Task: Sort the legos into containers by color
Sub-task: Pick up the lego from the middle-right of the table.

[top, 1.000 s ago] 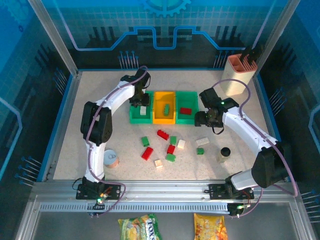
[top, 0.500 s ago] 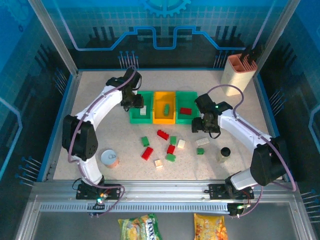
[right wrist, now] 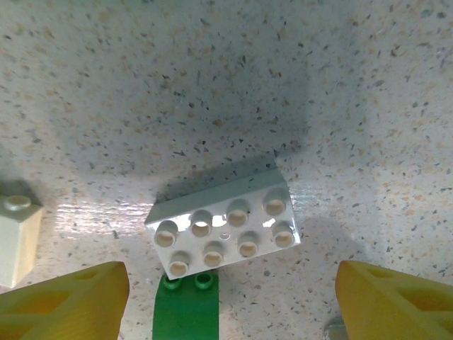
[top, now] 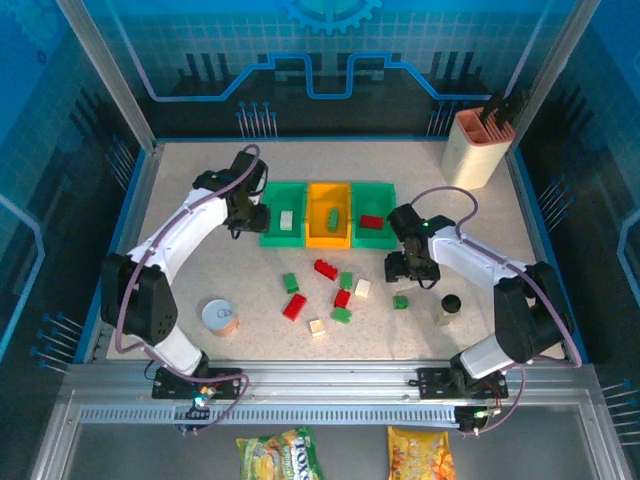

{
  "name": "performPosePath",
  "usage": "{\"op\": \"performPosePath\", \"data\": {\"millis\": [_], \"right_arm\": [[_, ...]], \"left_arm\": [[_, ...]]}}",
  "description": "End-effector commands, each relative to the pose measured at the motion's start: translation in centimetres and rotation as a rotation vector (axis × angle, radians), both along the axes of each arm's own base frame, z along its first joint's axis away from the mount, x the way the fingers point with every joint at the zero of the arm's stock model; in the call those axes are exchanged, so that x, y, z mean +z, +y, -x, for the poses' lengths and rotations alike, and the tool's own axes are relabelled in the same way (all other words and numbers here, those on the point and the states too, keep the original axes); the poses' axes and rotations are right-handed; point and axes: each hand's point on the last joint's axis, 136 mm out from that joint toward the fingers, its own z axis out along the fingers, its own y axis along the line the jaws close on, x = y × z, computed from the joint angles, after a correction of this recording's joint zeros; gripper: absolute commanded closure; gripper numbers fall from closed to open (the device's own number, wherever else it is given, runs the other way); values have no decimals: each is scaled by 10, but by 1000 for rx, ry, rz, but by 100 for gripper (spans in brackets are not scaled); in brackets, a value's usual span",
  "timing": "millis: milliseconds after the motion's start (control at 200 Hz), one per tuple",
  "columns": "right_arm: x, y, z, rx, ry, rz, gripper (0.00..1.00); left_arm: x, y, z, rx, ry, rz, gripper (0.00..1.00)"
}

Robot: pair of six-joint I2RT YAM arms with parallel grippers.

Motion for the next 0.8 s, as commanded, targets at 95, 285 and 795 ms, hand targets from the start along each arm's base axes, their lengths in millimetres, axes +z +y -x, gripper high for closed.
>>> {"op": "performPosePath", "data": {"millis": [95,285,795], "right_arm": [[-18,4,3,53,44,9,20],[-29,7,4,77,79,3,19],[-39,3,9,72,108,26,30]], "left_arm": [[-13,13,0,-28,-22,-50,54],[-14,12,-3,-34,-30,-49,54],[-15,14,-3,-30,-33,-52,55]]}}
